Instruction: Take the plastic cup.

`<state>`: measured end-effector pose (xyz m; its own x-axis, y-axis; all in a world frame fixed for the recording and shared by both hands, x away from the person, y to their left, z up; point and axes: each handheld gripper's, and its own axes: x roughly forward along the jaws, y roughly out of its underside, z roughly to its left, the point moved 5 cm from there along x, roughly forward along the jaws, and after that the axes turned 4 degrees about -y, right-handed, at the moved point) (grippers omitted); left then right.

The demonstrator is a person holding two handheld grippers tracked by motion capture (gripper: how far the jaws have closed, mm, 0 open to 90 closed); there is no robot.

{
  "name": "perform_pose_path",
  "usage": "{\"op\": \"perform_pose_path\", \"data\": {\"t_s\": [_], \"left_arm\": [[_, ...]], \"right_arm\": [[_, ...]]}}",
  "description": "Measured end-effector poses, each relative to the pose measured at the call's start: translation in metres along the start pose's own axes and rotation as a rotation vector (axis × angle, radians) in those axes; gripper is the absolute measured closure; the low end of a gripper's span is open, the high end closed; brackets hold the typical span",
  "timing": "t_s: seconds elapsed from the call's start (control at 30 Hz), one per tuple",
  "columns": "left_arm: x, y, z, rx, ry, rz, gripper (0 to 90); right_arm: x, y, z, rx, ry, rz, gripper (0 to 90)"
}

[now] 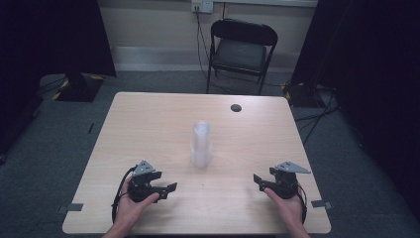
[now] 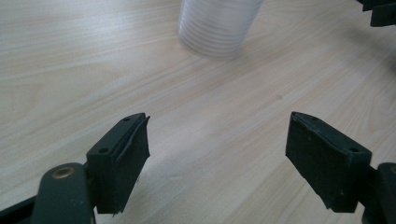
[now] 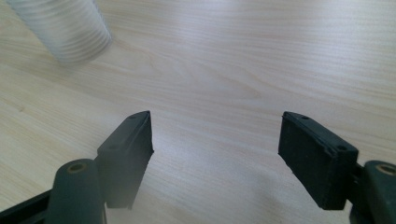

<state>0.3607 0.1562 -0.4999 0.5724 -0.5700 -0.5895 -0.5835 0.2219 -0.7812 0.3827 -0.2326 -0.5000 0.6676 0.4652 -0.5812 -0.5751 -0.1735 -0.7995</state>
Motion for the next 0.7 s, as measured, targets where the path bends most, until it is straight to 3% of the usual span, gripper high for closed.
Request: {"op": "perform_pose_path", "data": {"t_s": [0.17, 0.4, 0.53, 0.7], "left_arm": [[-0.003, -0.006, -0.001, -0.009, 0.034, -0.025, 19.3], [-0.006, -0.024, -0.007, 0.024, 0.022, -0.069, 19.8], [-0.01, -0.034, -0.013, 0.074, -0.005, -0.109, 20.2], [-0.01, -0.048, -0.019, 0.072, 0.008, -0.129, 20.2]], "right_arm": [[0.003, 0.001, 0.003, -0.003, -0.03, 0.026, 26.7], [0.002, -0.001, 0.008, -0.028, -0.05, 0.011, 26.7], [0.0, -0.002, 0.01, -0.03, -0.055, 0.002, 26.7], [-0.003, 0.0, 0.016, -0.051, -0.051, 0.007, 26.7]]}}
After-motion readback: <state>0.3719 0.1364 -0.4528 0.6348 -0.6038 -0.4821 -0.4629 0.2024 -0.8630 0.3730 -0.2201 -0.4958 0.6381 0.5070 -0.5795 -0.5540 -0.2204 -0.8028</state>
